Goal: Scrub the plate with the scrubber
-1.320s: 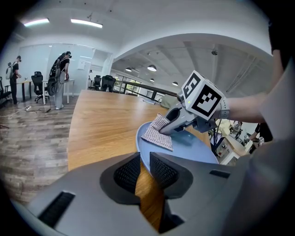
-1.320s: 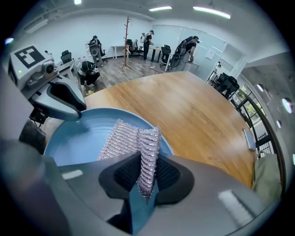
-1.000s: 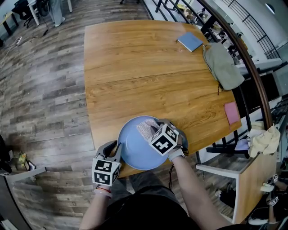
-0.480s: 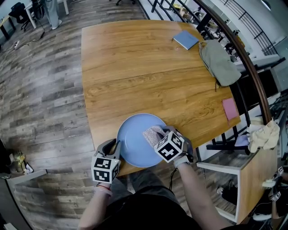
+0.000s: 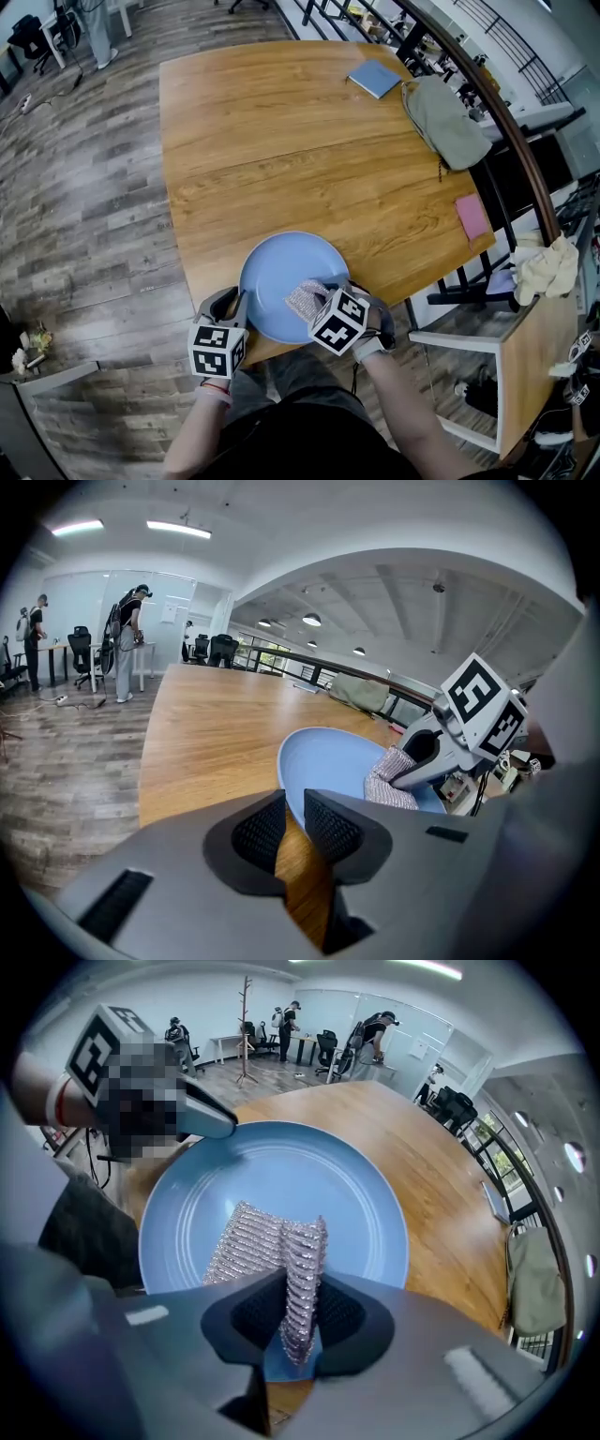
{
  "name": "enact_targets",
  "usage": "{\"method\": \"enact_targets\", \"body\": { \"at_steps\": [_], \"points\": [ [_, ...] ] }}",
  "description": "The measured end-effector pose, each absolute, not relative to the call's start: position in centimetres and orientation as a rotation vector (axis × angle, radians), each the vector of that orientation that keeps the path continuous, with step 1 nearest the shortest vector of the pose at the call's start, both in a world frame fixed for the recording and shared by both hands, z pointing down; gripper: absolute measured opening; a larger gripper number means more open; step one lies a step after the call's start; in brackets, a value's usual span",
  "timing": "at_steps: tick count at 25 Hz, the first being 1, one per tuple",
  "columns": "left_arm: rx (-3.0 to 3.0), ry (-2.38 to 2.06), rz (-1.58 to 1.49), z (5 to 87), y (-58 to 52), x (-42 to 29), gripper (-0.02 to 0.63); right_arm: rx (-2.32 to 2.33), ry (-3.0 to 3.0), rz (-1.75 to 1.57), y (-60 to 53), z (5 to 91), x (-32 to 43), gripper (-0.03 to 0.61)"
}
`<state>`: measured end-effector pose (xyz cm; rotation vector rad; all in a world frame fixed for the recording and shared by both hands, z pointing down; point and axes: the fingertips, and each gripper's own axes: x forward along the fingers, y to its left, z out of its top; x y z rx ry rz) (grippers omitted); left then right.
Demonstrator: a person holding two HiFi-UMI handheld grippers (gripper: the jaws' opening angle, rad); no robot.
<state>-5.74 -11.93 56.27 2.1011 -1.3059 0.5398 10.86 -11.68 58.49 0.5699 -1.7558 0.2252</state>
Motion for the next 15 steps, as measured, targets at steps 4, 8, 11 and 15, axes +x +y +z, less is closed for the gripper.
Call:
{"method": "enact_targets", "body": {
  "at_steps": [4,8,11,15],
  "points": [
    [2.105,-1.301,0.540,56.3,-12.0,-5.8,0.058,0.512,-1.769,0.227,-10.5,58.6,9.0,0.080],
    [2.108,-1.293,0.541,56.3,-12.0,-5.7,0.058,0.457,-1.791,0.207,-9.7,58.6,7.0,0.080],
    [2.111,-1.284,0.539,56.3,-12.1,-5.7,0.058,0.426,-1.801,0.167,-9.5,58.7,5.7,0.080],
    [2.112,-1.281,0.543,56.3,-11.9,-5.7,0.058,0.392,-1.821,0.138,-9.5,58.5,3.9,0.080]
  ]
}}
